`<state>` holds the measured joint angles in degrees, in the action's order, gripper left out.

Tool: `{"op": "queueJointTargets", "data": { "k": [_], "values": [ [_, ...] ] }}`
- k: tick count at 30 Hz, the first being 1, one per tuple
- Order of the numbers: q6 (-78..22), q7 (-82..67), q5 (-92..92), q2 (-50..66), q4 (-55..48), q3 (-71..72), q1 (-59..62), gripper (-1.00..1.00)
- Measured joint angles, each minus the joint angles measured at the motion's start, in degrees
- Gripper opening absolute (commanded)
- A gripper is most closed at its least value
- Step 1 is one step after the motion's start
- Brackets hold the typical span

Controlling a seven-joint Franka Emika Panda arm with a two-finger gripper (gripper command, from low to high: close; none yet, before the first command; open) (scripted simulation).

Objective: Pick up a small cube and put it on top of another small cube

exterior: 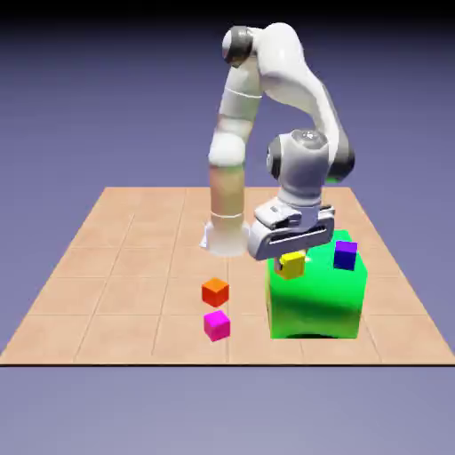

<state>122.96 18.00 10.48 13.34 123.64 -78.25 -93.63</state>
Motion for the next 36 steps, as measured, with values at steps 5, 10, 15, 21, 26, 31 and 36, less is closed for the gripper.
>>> {"op": "queueJointTargets", "data": {
  "k": [5, 10, 15, 21, 26, 31, 36],
  "values": [
    [-2.41, -7.62, -2.26, -0.94, -1.03, -6.68, -10.38, -1.0],
    [-4.82, -15.25, -4.52, -1.87, -2.07, -13.35, -20.77, -1.0],
    [-7.23, -22.87, -6.78, -2.81, -3.1, -20.02, -31.15, -1.0],
    [-10.12, -32.02, -9.5, -3.93, -4.34, -28.03, -43.61, -1.0],
    [-11.78, -37.27, -11.05, -4.57, -5.05, -32.63, -50.75, -1.0],
    [-7.01, -37.64, -10.36, -4.26, -1.81, -22.37, -40.38, -1.0],
    [-2.24, -38.01, -9.66, -3.94, 1.43, -12.12, -30.01, -1.0]
  ]
}}
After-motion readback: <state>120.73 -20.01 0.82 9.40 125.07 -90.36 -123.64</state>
